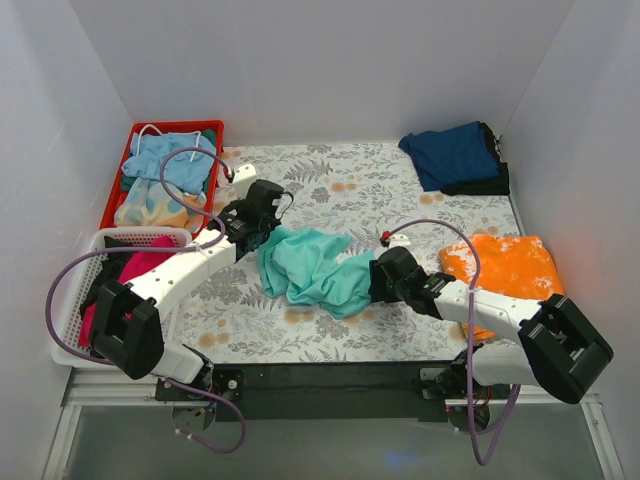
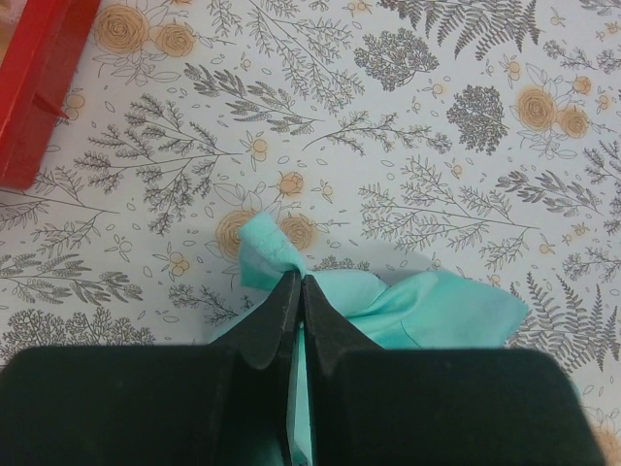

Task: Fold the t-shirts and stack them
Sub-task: Flatten the tshirt out

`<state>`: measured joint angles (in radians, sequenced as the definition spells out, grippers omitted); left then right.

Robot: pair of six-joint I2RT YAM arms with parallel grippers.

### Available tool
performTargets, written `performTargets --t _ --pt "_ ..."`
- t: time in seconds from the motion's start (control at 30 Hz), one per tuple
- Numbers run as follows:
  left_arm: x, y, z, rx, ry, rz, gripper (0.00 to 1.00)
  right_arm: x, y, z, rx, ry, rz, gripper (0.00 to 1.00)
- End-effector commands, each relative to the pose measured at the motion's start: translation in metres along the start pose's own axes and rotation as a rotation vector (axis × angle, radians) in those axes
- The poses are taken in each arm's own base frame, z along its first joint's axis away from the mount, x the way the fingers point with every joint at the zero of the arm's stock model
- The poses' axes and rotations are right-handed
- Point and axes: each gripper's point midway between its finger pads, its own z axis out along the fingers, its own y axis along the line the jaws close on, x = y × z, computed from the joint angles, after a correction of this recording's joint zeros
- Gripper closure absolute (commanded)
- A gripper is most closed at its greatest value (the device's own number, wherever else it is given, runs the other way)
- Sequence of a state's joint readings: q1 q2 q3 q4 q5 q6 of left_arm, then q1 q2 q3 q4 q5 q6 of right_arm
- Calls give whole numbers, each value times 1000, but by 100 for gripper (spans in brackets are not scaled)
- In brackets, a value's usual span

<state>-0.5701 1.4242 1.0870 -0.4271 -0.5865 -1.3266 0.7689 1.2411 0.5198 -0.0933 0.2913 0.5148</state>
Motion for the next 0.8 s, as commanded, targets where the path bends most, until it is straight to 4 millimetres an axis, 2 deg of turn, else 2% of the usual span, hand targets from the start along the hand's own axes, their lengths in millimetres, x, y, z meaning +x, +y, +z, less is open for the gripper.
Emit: performTargets --t 0.0,0.07,0.13,0.17,0.2,0.37,0.43,0.47,0.5,0.57,0.6,0.63,0.67,0.73,0.77 --pt "-7 11 -3 -28 -21 5 100 0 21 9 -89 -12 43 46" --pt "-6 14 -3 -36 -19 7 100 4 23 13 -105 0 52 51" --pt "-8 16 -5 -35 -24 5 100 7 26 15 -114 19 51 67" --pt "-8 17 -5 -37 -25 8 100 8 25 15 -107 28 53 77" --pt "-10 18 -6 -39 -30 7 100 8 25 13 -104 26 58 98" --pt "-26 27 -9 -65 -66 10 100 -3 9 -4 -9 5 59 99" --pt "-42 30 -12 -79 -96 14 100 -18 -1 -17 43 -48 63 99" --pt "-51 31 -14 -87 -115 11 100 -15 -9 -24 80 -34 53 99" --pt "-64 31 -16 -88 -139 -3 100 -31 -13 -35 102 -93 66 99" --pt "-82 32 -19 -90 -169 1 100 -34 -24 -49 139 -110 53 99" --pt "-92 36 -18 -100 -190 -5 100 -48 -27 -62 148 -167 68 99" --pt "-109 33 -23 -94 -221 -21 100 -52 -30 -69 157 -185 71 99" --pt "-116 34 -23 -97 -231 -10 100 -51 -36 -76 176 -185 59 99" --pt "-147 31 -30 -84 -289 -41 100 -67 -43 -96 197 -251 70 99" --pt "-158 28 -30 -78 -308 -47 100 -68 -48 -103 218 -256 62 99"
